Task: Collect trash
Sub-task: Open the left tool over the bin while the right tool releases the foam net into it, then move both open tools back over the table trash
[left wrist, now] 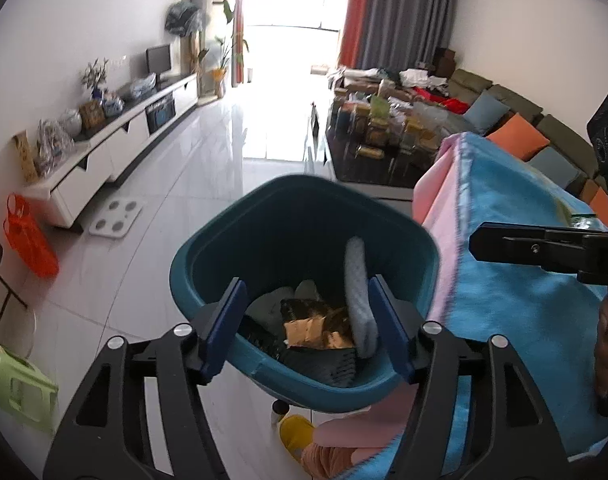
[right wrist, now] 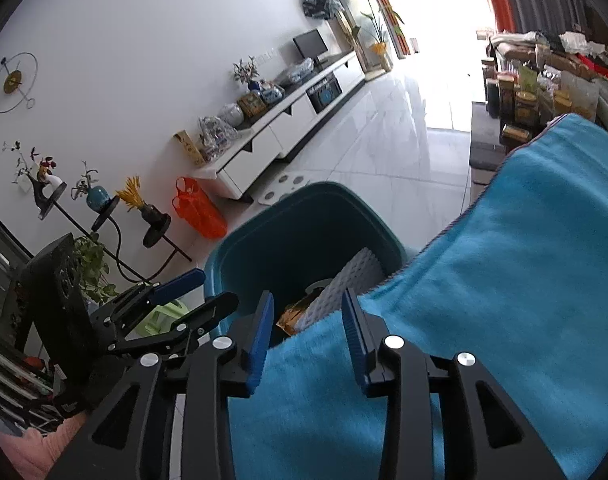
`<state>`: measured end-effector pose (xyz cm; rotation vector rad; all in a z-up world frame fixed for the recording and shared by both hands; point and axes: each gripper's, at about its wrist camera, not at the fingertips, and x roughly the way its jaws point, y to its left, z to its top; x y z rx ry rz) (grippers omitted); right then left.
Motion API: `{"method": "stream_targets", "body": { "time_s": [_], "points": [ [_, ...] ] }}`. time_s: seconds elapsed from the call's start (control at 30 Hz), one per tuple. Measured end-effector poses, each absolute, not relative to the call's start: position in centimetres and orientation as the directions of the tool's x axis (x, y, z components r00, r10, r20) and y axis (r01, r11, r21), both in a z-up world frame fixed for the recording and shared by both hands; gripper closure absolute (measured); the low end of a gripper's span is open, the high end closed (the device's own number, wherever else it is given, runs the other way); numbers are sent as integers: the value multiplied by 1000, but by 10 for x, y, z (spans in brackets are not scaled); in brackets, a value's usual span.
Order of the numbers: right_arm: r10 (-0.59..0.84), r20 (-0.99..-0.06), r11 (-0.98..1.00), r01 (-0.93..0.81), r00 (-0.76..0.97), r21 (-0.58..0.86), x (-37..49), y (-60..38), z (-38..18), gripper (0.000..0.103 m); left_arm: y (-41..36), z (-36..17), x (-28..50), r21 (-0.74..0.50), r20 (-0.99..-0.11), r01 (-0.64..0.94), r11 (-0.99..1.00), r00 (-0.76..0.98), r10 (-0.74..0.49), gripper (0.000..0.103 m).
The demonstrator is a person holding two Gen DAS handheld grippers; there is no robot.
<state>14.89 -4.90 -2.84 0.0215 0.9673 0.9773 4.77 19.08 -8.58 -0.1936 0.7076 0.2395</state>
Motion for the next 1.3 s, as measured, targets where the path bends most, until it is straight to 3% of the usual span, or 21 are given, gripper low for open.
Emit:
{"method": "stream_targets", "body": {
  "time_s": [0.23, 0.77, 0.97, 1.3],
  "points": [
    [719, -643, 607, -689, 263, 397, 134, -96, -11, 64, 161, -60, 34, -104, -606, -181, 978, 791, 82, 31],
    [630, -592, 765, -533, 503, 361, 94, -259, 4, 59, 17, -30, 68, -67, -567, 198, 978, 799, -200, 30],
    [556, -572, 831, -428, 603, 356, 88, -317, 11, 59, -27, -31, 101, -66, -589, 288, 955, 762, -270, 32],
    [410, -565, 904, -234, 716, 359, 77, -399, 7, 59, -74, -44, 155, -58, -664, 323, 945, 694, -278, 38]
  ]
}}
